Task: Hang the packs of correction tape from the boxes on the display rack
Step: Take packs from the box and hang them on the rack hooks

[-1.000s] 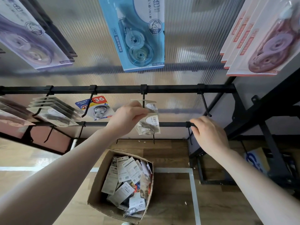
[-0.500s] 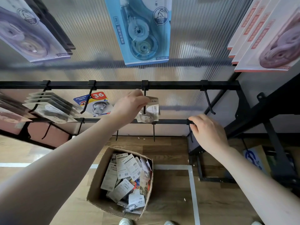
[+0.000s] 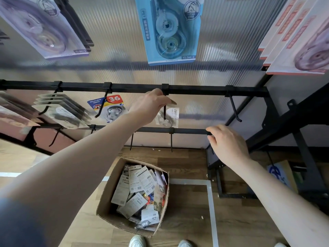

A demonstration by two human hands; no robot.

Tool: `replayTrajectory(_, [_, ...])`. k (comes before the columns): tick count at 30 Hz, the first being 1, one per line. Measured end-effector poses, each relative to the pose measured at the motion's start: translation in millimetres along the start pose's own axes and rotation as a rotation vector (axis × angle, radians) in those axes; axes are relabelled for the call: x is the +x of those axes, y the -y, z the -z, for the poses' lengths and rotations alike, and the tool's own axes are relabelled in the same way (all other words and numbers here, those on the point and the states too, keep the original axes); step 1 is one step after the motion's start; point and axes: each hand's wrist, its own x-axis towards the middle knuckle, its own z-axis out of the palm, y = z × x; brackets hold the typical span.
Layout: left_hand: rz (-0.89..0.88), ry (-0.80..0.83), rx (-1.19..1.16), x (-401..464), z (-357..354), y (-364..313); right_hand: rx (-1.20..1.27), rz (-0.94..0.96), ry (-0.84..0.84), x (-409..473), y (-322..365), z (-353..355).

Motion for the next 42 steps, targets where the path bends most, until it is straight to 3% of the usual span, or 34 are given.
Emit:
replayTrajectory(5, [-0.051, -0.056, -0.003, -11.7, 0.2, 3.0, -0.013, 0.011, 0.003, -6.7, 6.3, -3.5])
replayTrajectory(11, [0.1, -0.117, -0.038, -40.5, 0.6, 5.0, -0.038, 0.025, 0.021, -15.4, 19.1, -9.9])
replayTrajectory(22, [0.156, -0.122, 0.034, -169.5, -38.9, 72.9, -0.074, -0.079, 0.079, -32.7, 66.4, -79.9])
replayTrajectory(27, [0.216, -0.109, 0.089, -230.0, -115.2, 127.6, -0.089, -0.098, 0.1, -38.8, 83.8, -173.9])
replayTrajectory(33, [0.272, -0.04, 0.148, -290.7, -258.2, 185.8, -0.141, -0.006, 0.132, -36.0, 89.4, -325.2])
replayTrajectory(38, [0.327, 0.047, 0.148, -306.9, -368.9, 208.2, -0.096, 0.117, 0.075, -33.4, 88.9, -428.2])
replayTrajectory(42, [0.237, 0.091, 0.169, -314.7, -430.2, 221.3, -0.155, 0.249, -0.019, -33.3, 88.0, -474.8])
